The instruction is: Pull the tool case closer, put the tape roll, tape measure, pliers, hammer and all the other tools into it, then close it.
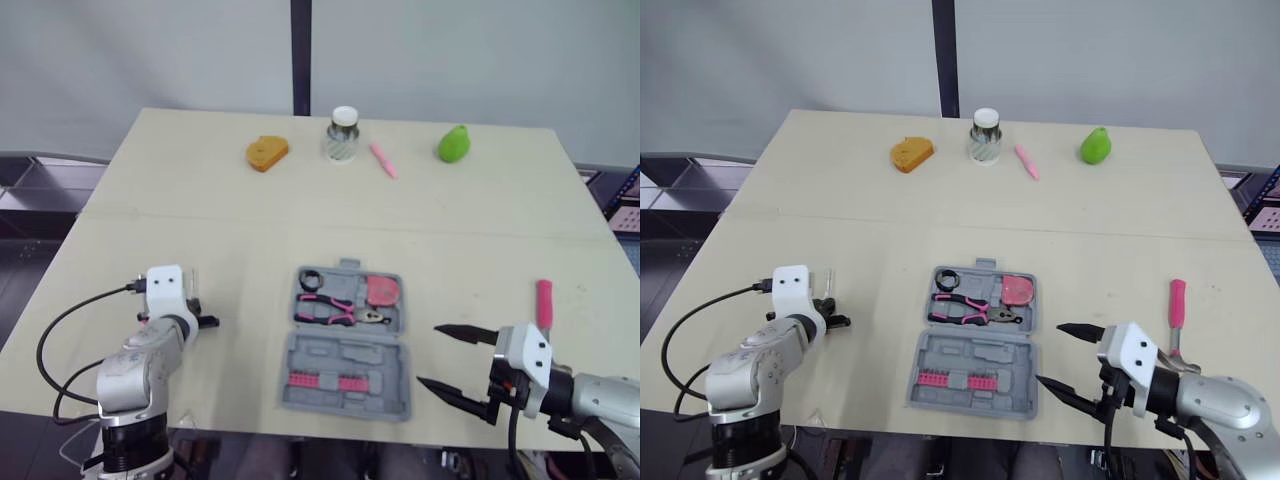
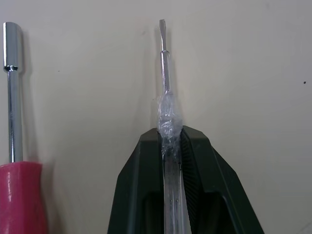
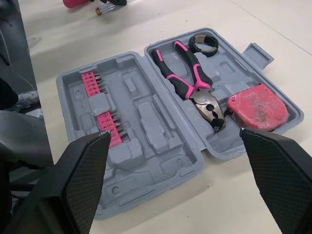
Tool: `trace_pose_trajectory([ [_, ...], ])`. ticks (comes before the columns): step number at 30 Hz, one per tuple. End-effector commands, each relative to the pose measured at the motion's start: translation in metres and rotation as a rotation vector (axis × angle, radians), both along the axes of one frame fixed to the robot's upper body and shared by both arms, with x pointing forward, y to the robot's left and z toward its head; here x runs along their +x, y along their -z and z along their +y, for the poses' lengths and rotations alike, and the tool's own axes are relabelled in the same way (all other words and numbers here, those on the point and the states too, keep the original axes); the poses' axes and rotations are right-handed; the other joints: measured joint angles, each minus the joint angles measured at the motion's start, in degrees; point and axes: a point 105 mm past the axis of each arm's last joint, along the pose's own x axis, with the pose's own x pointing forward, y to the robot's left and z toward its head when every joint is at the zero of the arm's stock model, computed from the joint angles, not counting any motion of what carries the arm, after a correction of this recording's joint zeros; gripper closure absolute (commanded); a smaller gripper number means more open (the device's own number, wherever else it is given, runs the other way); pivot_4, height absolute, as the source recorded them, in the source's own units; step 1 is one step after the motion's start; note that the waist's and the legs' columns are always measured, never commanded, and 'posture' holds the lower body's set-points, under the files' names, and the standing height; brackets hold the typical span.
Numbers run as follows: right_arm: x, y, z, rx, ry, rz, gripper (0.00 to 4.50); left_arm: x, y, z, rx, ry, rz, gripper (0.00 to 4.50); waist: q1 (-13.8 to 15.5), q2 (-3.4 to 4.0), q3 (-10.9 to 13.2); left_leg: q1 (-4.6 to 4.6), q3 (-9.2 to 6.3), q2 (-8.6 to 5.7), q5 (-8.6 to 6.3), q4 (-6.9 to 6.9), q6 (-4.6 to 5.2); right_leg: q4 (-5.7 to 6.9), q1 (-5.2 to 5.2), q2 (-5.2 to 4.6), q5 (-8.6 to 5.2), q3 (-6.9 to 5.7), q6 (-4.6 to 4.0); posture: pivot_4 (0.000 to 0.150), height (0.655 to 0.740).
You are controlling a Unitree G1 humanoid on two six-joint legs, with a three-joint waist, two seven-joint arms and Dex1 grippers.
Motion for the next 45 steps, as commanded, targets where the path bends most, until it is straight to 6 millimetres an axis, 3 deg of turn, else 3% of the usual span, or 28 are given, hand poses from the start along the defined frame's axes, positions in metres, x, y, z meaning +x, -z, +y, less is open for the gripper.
trace_pose_trajectory([
  [1, 0.0, -0.01, 0.001, 0.007, 0.006, -0.042, 0.0, 0.006, -0.012, -0.001, 0.05, 0.075, -0.033, 4.48, 0.0, -0.01, 0.0, 0.0, 0.0, 0.0, 0.0, 0.0, 0.0, 0.0, 0.0, 0.0, 0.0, 0.0, 0.0, 0.15, 0.695],
  [6, 0.004, -0.012, -0.004, 0.002, 0.008, -0.044, 0.0, 0.012, -0.035, -0.01, 0.107, 0.338, -0.067, 4.48, -0.3, -0.01, 0.0, -0.03, 0.03, 0.02, 0.0, 0.0, -0.01, 0.04, -0.08, 0.02, 0.0, 0.01, 0.0, 0.15, 0.695],
  [11, 0.005, -0.012, -0.009, -0.008, 0.004, -0.043, 0.0, 0.009, -0.058, -0.048, 0.194, 0.763, -0.091, 4.48, -0.3, 0.01, 0.0, -0.03, 0.04, 0.0, 0.0, -0.02, -0.02, 0.04, -0.11, 0.01, 0.0, 0.03, 0.0, 0.15, 0.695],
  [19, 0.009, -0.011, -0.011, -0.009, 0.012, -0.05, 0.0, -0.012, -0.058, -0.096, 0.332, 1.262, -0.005, 4.48, -0.5, 0.06, 0.0, -0.05, 0.11, 0.03, 0.01, -0.05, -0.02, 0.0, -0.14, 0.05, 0.0, 0.02, 0.0, 0.15, 0.695],
  [32, 0.009, -0.005, -0.018, -0.041, 0.011, -0.041, 0.0, -0.025, -0.063, -0.159, 0.28, 1.566, 0.01, 4.48, -0.4, 0.04, 0.0, -0.08, 0.11, 0.01, 0.06, -0.03, 0.06, 0.04, -0.12, 0.06, 0.0, 0.02, 0.0, 0.15, 0.695],
  [45, 0.004, -0.002, -0.018, -0.048, 0.012, -0.035, 0.0, -0.027, -0.051, -0.174, 0.397, 1.722, 0.086, 4.48, -0.3, 0.04, 0.0, -0.09, 0.1, 0.0, 0.08, 0.0, 0.1, 0.04, -0.11, 0.07, 0.0, 0.02, 0.0, 0.15, 0.695],
])
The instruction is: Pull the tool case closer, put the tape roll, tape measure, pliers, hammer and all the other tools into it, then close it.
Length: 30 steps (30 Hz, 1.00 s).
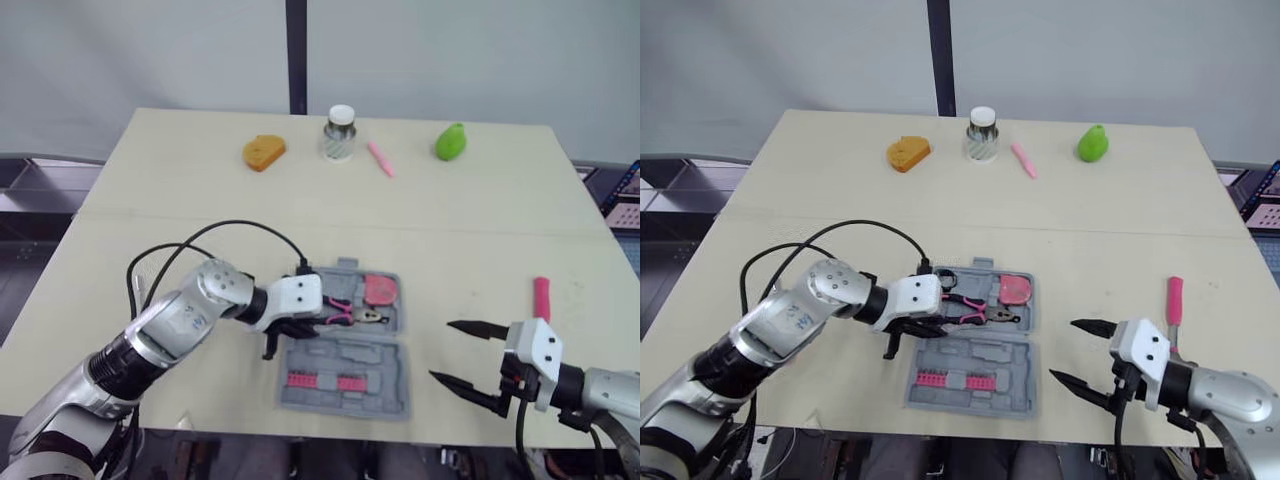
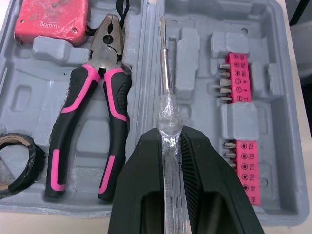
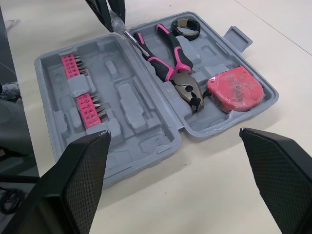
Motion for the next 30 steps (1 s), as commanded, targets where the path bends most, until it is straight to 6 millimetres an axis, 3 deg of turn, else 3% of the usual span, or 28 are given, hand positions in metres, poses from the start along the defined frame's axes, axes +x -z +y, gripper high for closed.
trace_pose_trajectory([
  [1, -0.004, -0.005, 0.0, -0.004, -0.016, -0.024, 0.0, 0.002, -0.002, -0.006, 0.023, 0.029, -0.032, 4.48, 0.0, 0.0, 0.0, -0.01, -0.01, -0.01, 0.0, 0.01, 0.0, 0.0, 0.0, 0.0, 0.0, 0.0, 0.0, 0.15, 0.695],
  [13, -0.019, -0.006, -0.005, 0.007, 0.017, -0.011, 0.0, -0.001, 0.012, -0.024, 0.056, 0.09, -0.018, 4.48, -0.1, 0.0, 0.0, -0.01, -0.01, 0.0, 0.01, 0.02, 0.01, 0.02, 0.0, 0.0, 0.0, 0.0, 0.0, 0.15, 0.695],
  [30, -0.026, -0.006, -0.004, 0.0, 0.046, -0.006, 0.0, 0.008, 0.023, -0.034, 0.11, 0.126, -0.039, 4.48, -0.1, 0.0, 0.0, -0.01, -0.03, 0.0, 0.01, 0.06, 0.03, 0.04, 0.02, 0.0, 0.0, -0.01, 0.0, 0.15, 0.695],
])
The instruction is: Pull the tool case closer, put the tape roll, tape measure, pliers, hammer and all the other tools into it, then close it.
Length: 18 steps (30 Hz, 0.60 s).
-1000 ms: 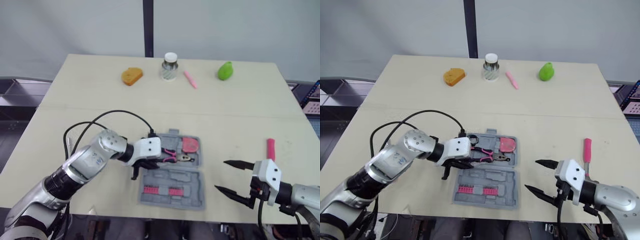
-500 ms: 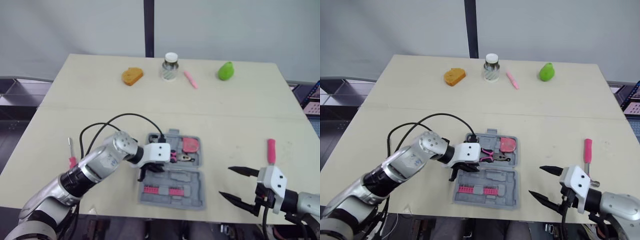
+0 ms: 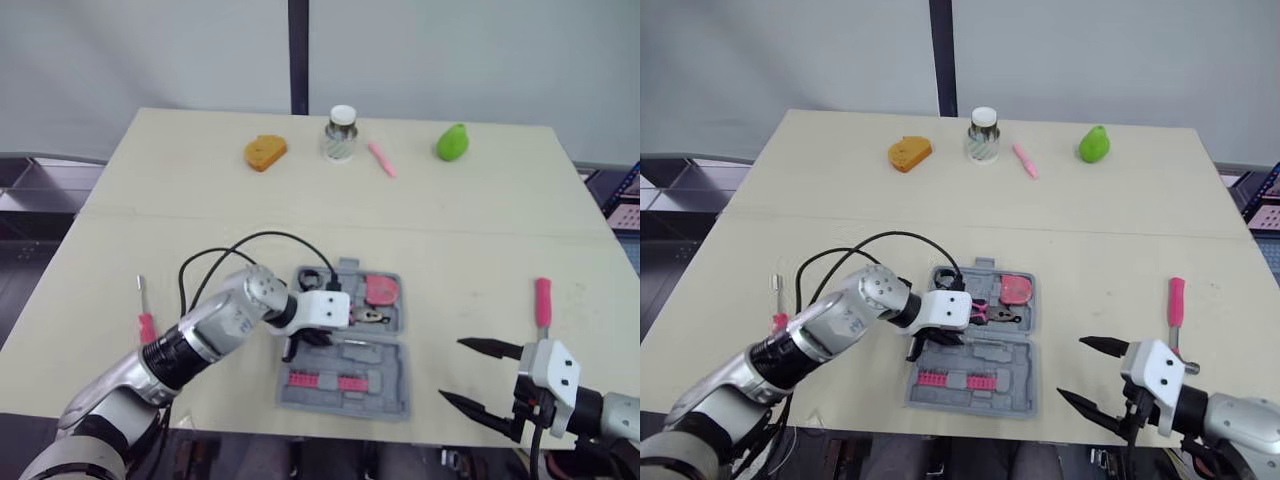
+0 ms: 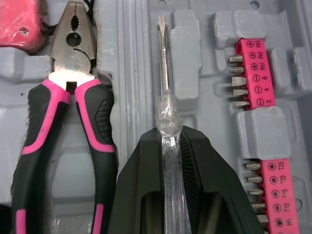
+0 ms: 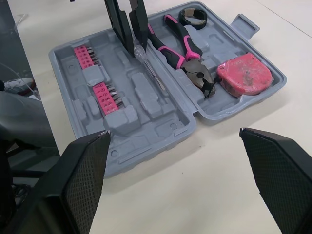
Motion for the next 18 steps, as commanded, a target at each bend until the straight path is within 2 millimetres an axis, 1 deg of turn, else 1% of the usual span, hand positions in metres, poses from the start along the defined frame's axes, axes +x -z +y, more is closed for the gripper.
trace_pose_trajectory([
  [1, -0.0011, -0.0091, 0.0007, 0.004, 0.01, -0.038, 0.0, 0.0018, -0.0068, -0.0046, -0.001, 0.031, -0.035, 4.48, 0.0, 0.0, 0.0, 0.0, 0.0, 0.0, 0.0, 0.0, 0.0, 0.0, 0.0, 0.0, 0.0, 0.0, 0.0, 0.15, 0.695],
  [9, -0.003, -0.0087, 0.001, 0.003, 0.02, -0.035, 0.0, 0.0026, -0.0054, -0.0081, 0.001, 0.039, -0.037, 4.48, 0.0, 0.0, 0.0, 0.0, 0.0, 0.0, 0.0, 0.0, 0.0, 0.01, 0.0, 0.0, 0.0, 0.0, 0.0, 0.15, 0.695],
  [18, -0.0037, -0.009, 0.0009, 0.003, 0.028, -0.034, 0.0, 0.0061, -0.0031, -0.0049, 0.025, 0.034, -0.05, 4.48, 0.0, 0.0, 0.0, 0.01, 0.0, 0.0, 0.0, 0.01, 0.0, 0.02, 0.0, 0.0, 0.0, 0.0, 0.0, 0.15, 0.695],
])
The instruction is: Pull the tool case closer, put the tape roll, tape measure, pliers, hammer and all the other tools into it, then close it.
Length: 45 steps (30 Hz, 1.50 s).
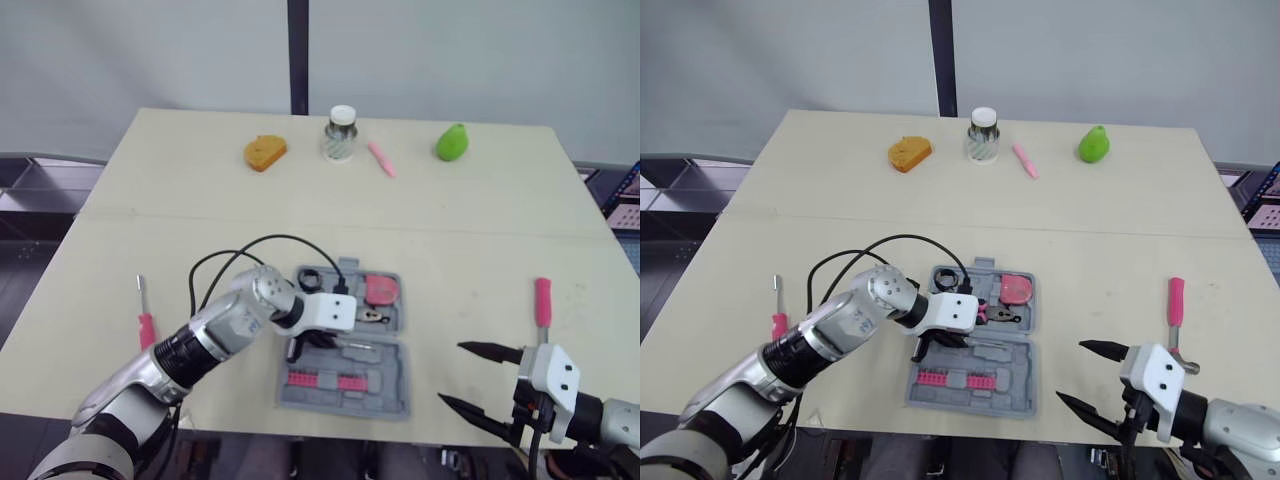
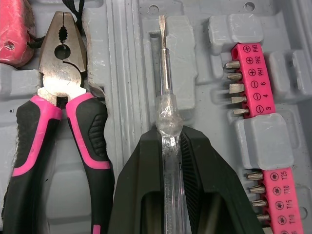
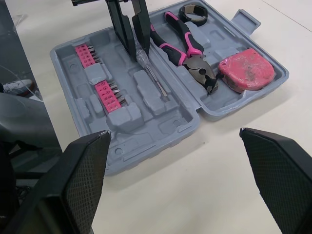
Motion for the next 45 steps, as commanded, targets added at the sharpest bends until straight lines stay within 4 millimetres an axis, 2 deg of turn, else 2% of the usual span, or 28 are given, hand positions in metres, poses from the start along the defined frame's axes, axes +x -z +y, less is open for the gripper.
trace_pose_trajectory([
  [1, 0.0, -0.011, 0.0, 0.002, 0.013, -0.044, 0.0, 0.005, -0.006, 0.0, 0.015, 0.002, -0.044, 4.48, 0.0, 0.0, 0.0, 0.0, 0.0, 0.0, 0.0, 0.0, 0.0, 0.0, 0.0, 0.0, 0.0, 0.0, 0.0, 0.15, 0.695],
  [13, 0.002, -0.01, 0.001, 0.009, 0.014, -0.044, 0.0, 0.001, -0.02, -0.002, 0.026, 0.02, -0.063, 4.48, 0.0, 0.0, 0.0, 0.0, -0.01, 0.0, 0.0, 0.01, 0.0, 0.02, 0.0, 0.0, 0.0, 0.0, 0.0, 0.15, 0.695],
  [21, 0.003, -0.011, 0.002, 0.01, 0.015, -0.05, 0.0, 0.001, -0.023, -0.007, 0.062, 0.047, -0.093, 4.48, 0.0, 0.0, 0.0, 0.0, -0.01, -0.01, 0.0, 0.02, 0.01, 0.04, 0.0, 0.0, 0.0, 0.0, 0.0, 0.15, 0.695],
  [32, 0.002, -0.012, 0.003, 0.013, 0.026, -0.052, 0.0, 0.004, -0.012, -0.004, 0.121, 0.074, -0.1, 4.48, 0.0, 0.0, 0.0, 0.0, -0.02, -0.01, 0.0, 0.02, 0.01, 0.05, 0.0, 0.0, 0.0, 0.0, 0.0, 0.15, 0.695],
  [45, 0.001, -0.012, 0.003, 0.012, 0.033, -0.051, 0.0, 0.01, -0.011, -0.005, 0.14, 0.065, -0.108, 4.48, 0.0, 0.0, 0.0, 0.0, -0.02, -0.01, 0.01, 0.03, 0.01, 0.08, 0.0, 0.0, 0.0, 0.0, 0.0, 0.15, 0.695],
])
